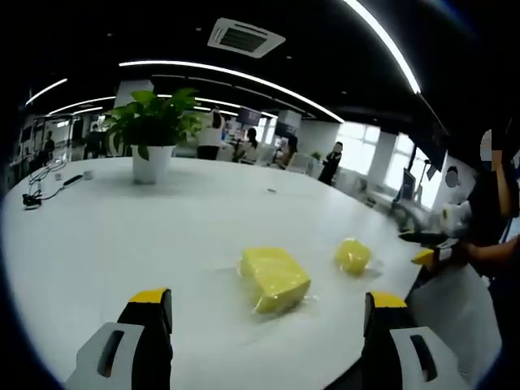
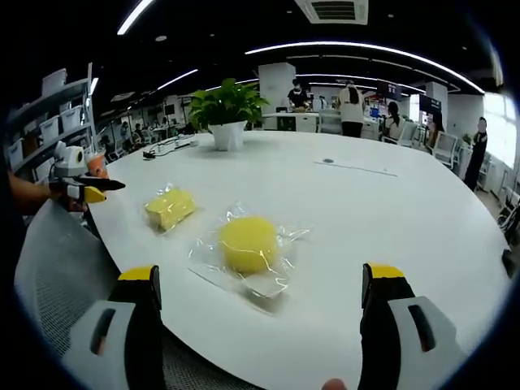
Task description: Compare the silicone blocks by pressing each to a similar depth, holding the contact briefly, and releasing to observe deformation and rebound differences across the visible hardness samples.
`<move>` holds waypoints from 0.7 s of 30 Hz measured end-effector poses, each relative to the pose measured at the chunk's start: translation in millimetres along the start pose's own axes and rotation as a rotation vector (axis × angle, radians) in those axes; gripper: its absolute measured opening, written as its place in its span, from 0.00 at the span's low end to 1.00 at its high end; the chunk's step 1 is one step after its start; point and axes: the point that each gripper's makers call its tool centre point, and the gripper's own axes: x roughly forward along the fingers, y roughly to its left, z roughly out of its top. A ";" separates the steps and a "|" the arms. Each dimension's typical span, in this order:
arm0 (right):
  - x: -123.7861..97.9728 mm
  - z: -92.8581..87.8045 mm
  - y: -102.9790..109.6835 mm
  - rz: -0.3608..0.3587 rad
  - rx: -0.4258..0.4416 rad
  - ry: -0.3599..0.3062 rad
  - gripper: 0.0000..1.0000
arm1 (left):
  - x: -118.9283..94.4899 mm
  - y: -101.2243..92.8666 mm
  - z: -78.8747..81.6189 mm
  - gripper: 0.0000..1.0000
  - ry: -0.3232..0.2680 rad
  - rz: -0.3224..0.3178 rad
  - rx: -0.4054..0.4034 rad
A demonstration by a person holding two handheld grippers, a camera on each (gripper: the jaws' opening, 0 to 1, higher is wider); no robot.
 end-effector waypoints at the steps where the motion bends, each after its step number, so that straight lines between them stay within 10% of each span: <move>1: 0.3 -0.7 1.0 0.006 0.004 0.004 0.96 | 0.3 -1.2 -0.2 1.00 0.002 -0.005 0.000; 21: 0.8 -3.6 2.6 0.014 0.006 0.015 0.96 | 3.1 -5.1 -5.9 1.00 0.029 -0.031 0.008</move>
